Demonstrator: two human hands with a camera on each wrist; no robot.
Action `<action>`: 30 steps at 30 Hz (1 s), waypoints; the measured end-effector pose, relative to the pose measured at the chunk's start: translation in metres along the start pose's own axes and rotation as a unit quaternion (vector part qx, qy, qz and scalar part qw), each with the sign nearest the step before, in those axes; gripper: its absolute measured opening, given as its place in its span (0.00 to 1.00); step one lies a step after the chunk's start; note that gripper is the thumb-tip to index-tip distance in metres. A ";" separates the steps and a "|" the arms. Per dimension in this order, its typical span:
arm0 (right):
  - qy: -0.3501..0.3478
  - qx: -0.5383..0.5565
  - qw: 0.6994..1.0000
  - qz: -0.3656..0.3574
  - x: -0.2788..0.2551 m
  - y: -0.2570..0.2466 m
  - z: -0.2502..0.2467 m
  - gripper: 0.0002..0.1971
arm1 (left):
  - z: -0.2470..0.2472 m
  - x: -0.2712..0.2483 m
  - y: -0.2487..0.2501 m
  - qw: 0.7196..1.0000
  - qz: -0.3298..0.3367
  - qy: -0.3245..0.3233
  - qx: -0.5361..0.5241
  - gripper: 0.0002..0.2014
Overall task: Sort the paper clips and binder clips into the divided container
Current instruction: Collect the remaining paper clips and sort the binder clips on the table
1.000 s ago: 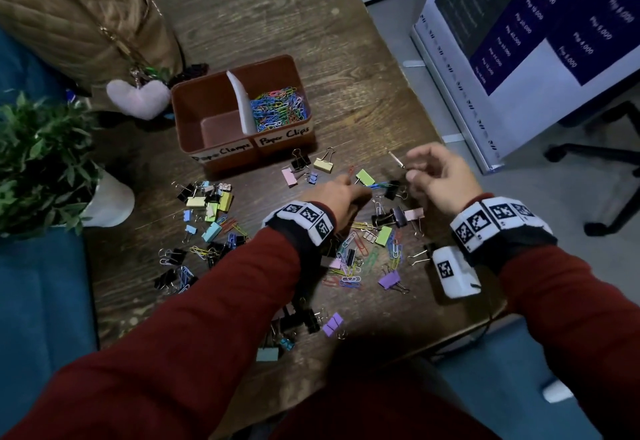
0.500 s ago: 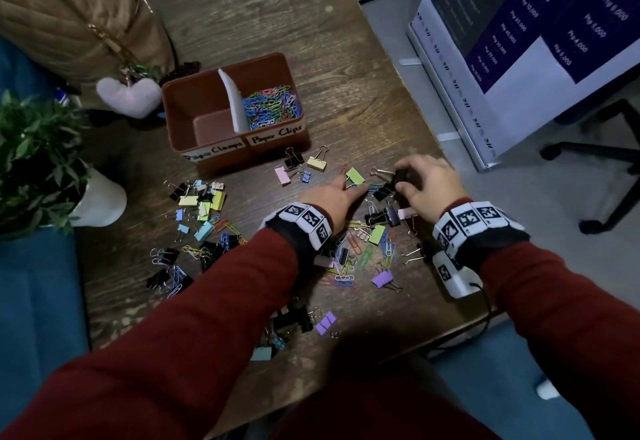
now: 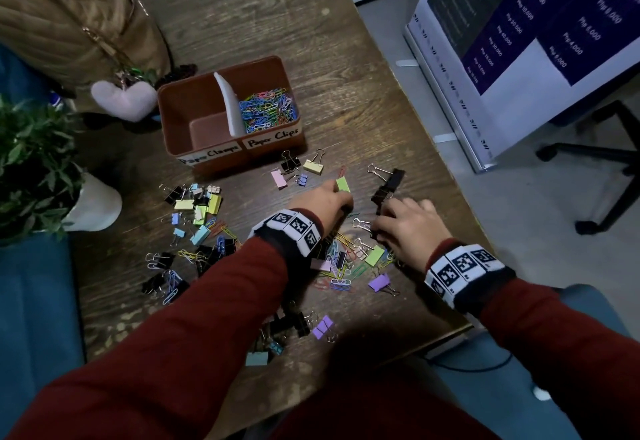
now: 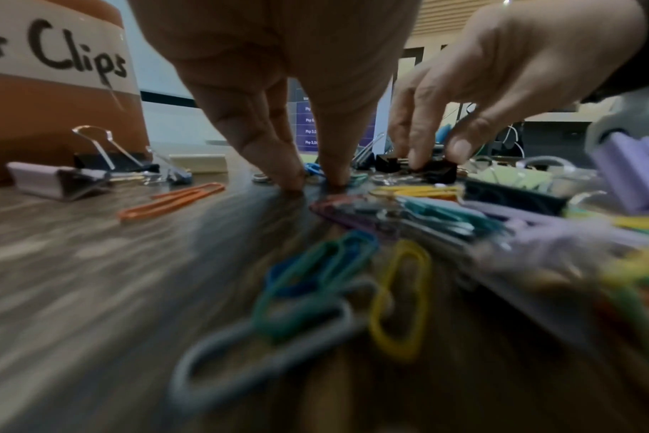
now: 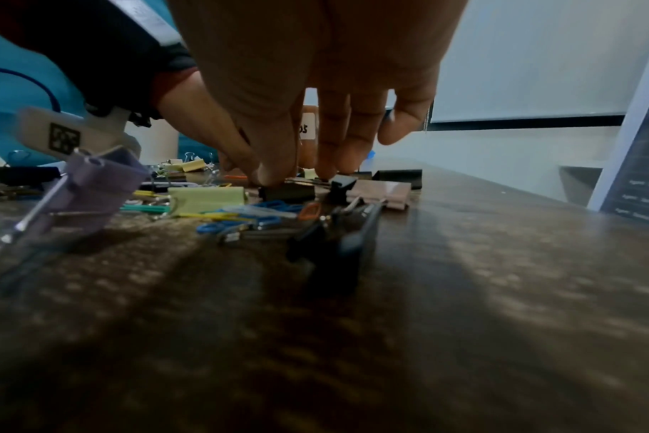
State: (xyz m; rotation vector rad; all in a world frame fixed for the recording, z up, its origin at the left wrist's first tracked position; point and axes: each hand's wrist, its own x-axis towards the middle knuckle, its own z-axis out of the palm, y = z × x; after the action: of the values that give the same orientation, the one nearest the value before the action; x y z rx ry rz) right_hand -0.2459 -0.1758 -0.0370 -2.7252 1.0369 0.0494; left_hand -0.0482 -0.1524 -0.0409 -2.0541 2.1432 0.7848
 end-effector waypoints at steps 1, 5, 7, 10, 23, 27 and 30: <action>0.011 0.002 1.000 0.004 -0.001 0.003 0.001 0.10 | -0.001 0.002 0.001 1.000 0.002 0.005 -0.005 0.11; 0.049 0.036 0.997 0.044 -0.006 0.008 -0.002 0.08 | -0.003 0.000 0.001 0.999 0.024 0.028 -0.014 0.11; 0.051 0.058 0.995 0.066 -0.006 0.008 -0.003 0.08 | -0.001 -0.004 -0.001 0.998 0.013 0.046 -0.030 0.09; -0.003 0.066 0.991 0.115 -0.004 0.007 -0.004 0.15 | 0.002 -0.009 -0.003 0.995 -0.045 0.061 -0.063 0.13; 0.016 0.050 0.995 0.085 0.013 0.004 -0.014 0.14 | -0.007 0.009 0.002 0.991 -0.109 0.029 -0.076 0.25; -0.014 0.024 0.999 0.045 0.052 0.002 -0.029 0.17 | -0.006 0.003 0.002 0.993 -0.074 0.053 -0.069 0.13; -0.084 -0.029 0.996 0.017 0.078 0.000 -0.028 0.19 | -0.008 -0.001 0.002 0.996 -0.059 0.042 -0.054 0.09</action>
State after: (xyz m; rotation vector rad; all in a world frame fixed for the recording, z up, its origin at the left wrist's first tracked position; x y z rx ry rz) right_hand -0.1893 -0.2329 -0.0179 -2.6980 1.0481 0.3134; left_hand -0.0479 -0.1552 -0.0331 -2.2832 2.0381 0.8321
